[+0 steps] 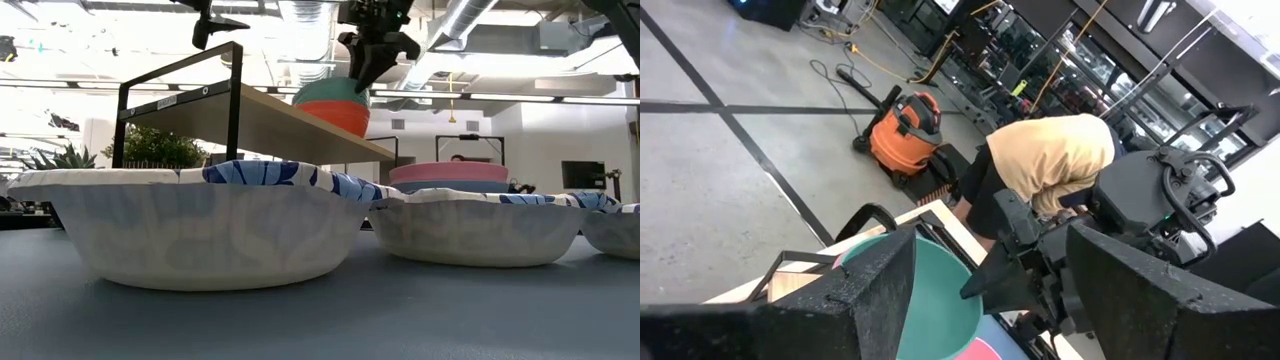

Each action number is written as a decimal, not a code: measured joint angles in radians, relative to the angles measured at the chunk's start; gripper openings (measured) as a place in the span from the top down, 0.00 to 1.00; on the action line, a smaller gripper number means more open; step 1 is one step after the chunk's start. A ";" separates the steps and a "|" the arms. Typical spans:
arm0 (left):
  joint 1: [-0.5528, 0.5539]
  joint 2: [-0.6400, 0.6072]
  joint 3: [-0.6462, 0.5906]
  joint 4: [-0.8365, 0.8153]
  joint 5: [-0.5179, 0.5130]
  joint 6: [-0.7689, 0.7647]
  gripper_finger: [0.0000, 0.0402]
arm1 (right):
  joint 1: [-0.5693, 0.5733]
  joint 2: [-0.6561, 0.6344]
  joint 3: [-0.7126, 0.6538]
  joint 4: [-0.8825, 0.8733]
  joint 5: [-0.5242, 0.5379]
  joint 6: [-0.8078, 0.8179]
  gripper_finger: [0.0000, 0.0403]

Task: Place and stack bowls onto a shelf
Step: Stack the green bowl on top of the orange bowl on the shelf, then stack the pink bowl on top of the green bowl on the shelf

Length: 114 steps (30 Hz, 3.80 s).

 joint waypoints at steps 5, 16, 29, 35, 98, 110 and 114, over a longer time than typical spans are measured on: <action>0.000 0.000 0.000 0.000 0.000 0.008 0.39 | 0.001 -0.012 0.000 -0.023 0.000 0.031 0.60; 0.000 0.000 0.000 0.000 -0.002 0.012 0.39 | 0.023 -0.068 0.002 -0.004 0.001 0.156 0.65; 0.000 0.000 0.000 -0.031 -0.009 0.025 0.39 | -0.046 -0.097 -0.191 -0.380 -0.506 0.569 0.68; 0.000 0.000 0.000 -0.059 -0.009 0.037 0.39 | 0.014 -0.216 -0.468 -0.317 -0.503 0.573 0.68; 0.000 0.000 0.000 -0.122 -0.038 0.124 0.39 | 0.269 -0.356 -0.913 0.208 -0.201 0.717 0.93; 0.000 0.000 0.000 -0.122 -0.039 0.124 0.39 | 0.240 -0.480 -0.844 0.049 -0.207 0.740 0.93; 0.000 0.000 0.000 -0.122 -0.043 0.123 0.39 | 0.224 -0.541 -0.844 0.048 -0.206 0.781 0.93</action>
